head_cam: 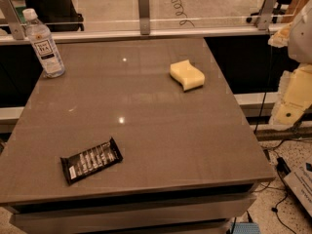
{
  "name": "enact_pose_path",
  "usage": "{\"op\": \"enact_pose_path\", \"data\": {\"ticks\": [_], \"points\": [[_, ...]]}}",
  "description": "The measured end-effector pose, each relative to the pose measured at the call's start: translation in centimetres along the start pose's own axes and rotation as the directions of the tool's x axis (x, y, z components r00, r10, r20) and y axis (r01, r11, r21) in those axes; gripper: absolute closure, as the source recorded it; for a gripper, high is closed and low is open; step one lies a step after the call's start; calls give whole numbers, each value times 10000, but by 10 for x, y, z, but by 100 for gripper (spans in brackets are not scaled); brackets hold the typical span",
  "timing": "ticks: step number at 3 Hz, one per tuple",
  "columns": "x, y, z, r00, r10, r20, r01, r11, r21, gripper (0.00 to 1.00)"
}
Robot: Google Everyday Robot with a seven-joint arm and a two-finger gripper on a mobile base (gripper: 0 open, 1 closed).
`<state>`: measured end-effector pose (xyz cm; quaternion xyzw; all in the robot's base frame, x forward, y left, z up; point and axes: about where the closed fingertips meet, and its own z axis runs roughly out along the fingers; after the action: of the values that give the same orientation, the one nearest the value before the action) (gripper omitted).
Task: Move sponge near blue plastic bottle
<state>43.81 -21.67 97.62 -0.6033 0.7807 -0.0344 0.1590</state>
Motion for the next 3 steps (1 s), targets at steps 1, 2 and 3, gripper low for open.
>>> {"op": "enact_pose_path", "data": {"ticks": [1, 2, 3], "points": [[0, 0, 0, 10000, 0, 1, 0, 10000, 2, 0], [0, 0, 12, 9985, 302, 453, -305, 9995, 61, 0], [-11, -11, 43, 9914, 329, 1270, -376, 9987, 344, 0]]}}
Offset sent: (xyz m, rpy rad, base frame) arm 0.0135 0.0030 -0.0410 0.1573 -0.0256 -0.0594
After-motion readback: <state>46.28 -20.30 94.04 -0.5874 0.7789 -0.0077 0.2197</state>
